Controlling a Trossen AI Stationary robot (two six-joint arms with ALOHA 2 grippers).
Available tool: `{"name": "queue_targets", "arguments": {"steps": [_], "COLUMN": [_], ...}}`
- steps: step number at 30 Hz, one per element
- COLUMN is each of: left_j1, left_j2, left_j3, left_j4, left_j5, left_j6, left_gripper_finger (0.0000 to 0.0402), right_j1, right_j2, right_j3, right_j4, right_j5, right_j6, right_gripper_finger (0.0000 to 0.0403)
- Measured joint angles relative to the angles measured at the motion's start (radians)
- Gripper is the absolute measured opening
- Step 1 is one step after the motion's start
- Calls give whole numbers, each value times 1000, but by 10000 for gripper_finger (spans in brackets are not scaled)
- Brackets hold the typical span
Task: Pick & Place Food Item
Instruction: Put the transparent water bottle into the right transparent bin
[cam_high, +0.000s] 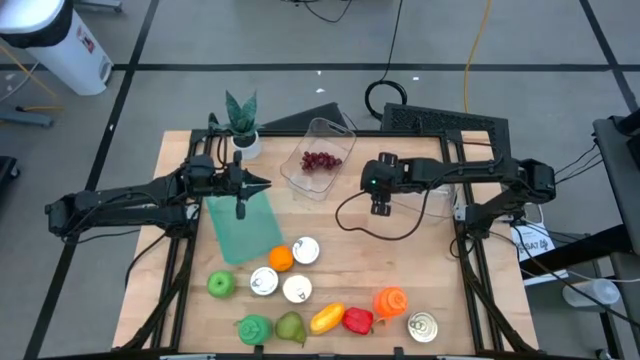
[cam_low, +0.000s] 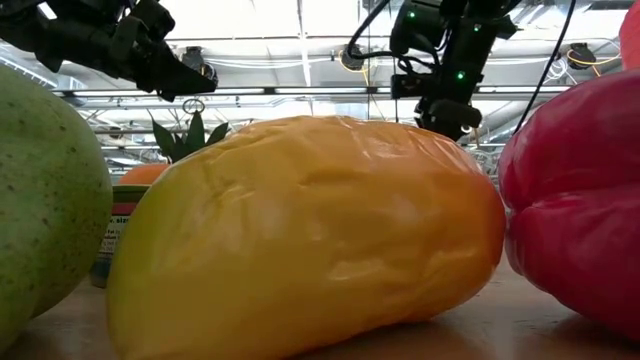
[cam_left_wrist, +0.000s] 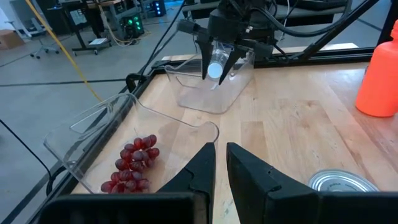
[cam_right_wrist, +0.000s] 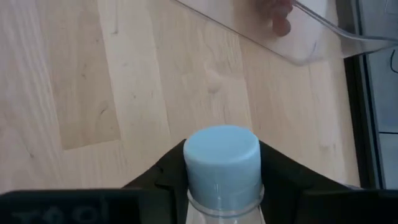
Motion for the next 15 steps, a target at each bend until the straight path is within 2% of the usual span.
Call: {"name": "queue_targets", "arguments": {"steps": [6,12,15], "left_j1": [0,0,0], "left_j2": [0,0,0], "left_j3": [0,0,0], "left_j4": [0,0,0], "left_j5": [0,0,0], "left_j6": [0,0,0], "left_gripper_finger": [51,51,51], "right_j1": [1,1,1], "right_j2": [-2,-47,-82], "right_j3": [0,0,0], "right_j4": [84,171,200], "right_j5": [-2,-76,-79], "right_j6": [2,24,40], "right_gripper_finger": [128,128,128]}}
